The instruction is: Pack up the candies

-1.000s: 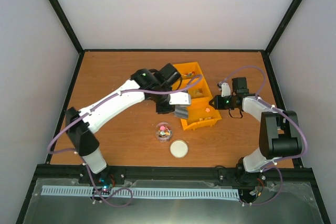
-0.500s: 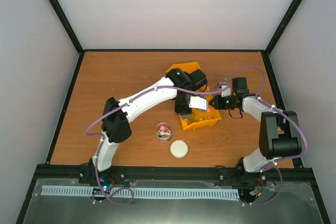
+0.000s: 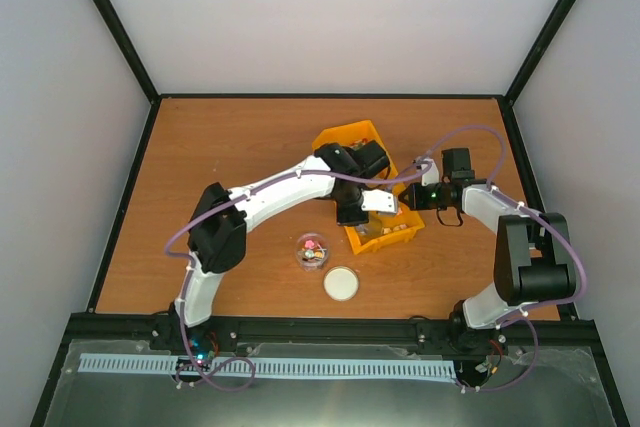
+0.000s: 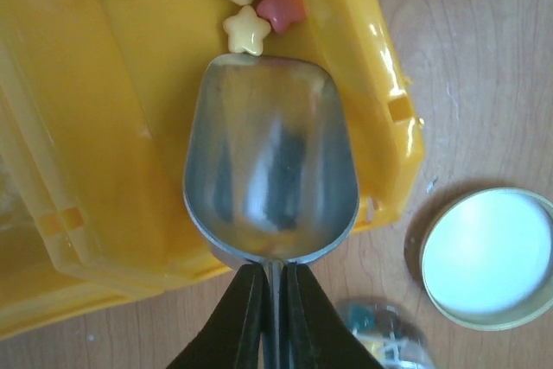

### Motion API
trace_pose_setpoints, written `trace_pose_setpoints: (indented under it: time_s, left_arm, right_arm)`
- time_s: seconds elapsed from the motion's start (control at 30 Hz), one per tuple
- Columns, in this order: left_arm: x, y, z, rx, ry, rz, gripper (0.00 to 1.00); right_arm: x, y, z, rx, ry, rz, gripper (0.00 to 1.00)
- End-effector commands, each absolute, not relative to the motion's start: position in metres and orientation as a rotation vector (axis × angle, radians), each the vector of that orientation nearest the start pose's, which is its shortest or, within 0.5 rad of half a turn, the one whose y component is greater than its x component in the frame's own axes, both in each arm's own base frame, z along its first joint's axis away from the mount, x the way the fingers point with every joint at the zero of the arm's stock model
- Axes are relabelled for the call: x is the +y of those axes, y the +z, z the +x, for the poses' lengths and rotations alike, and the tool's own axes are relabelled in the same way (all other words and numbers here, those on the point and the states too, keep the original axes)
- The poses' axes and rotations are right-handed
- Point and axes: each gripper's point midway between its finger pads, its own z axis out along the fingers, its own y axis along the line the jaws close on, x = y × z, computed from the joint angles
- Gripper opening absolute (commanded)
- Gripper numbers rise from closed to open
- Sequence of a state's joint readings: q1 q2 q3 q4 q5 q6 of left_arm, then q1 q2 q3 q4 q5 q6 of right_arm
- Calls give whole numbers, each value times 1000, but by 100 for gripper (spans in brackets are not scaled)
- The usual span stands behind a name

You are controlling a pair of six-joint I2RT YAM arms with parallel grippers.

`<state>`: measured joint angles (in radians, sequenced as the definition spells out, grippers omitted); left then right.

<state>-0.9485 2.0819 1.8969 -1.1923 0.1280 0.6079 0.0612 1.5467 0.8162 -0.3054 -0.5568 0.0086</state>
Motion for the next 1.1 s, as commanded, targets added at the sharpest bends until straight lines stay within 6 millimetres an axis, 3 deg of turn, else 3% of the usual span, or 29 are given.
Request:
trace_pose_setpoints:
  time_s: [0.0, 0.27, 0.5, 0.83, 1.07]
  left_arm:
    - [-400, 76, 217, 2157, -462, 2055, 1]
    - [-424, 53, 228, 2174, -570, 1824, 1]
    - [-445, 64, 228, 2023, -811, 1648, 1]
    - [-422, 76, 246, 1849, -1028, 1484, 1]
    - [-417, 88, 243, 1732, -1089, 1456, 1]
  right_arm:
    - [117, 84, 353, 2455, 800, -227, 3]
    - [117, 80, 351, 2469, 799, -217, 3]
    - [118, 80, 351, 2468, 805, -222, 3]
    - [119, 80, 351, 2459, 807, -256, 3]
    - [120, 80, 351, 2454, 813, -269, 3]
